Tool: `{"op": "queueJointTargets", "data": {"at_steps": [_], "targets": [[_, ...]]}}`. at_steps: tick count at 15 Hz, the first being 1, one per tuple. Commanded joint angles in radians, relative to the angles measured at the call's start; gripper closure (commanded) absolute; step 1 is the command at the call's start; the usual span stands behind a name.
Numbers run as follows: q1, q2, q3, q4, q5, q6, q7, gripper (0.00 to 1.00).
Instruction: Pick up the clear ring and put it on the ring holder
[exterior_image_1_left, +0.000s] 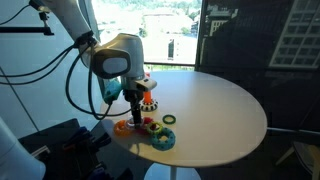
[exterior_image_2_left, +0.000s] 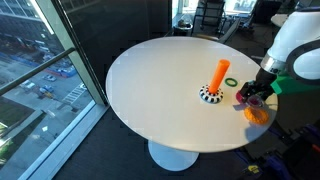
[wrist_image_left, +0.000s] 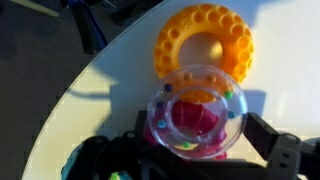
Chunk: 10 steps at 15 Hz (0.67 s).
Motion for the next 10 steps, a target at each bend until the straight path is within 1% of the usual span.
{"op": "queueJointTargets", "data": {"at_steps": [1, 7, 10], "targets": [[0.012, 0.011, -0.007, 0.014, -0.008, -0.006, 0.04, 0.31], [0.004, -0.049, -0.003, 0.012, 0.021, -0.064, 0.003, 0.31], [0.0, -0.083, 0.003, 0.033, 0.029, -0.148, -0.016, 0.31]]}}
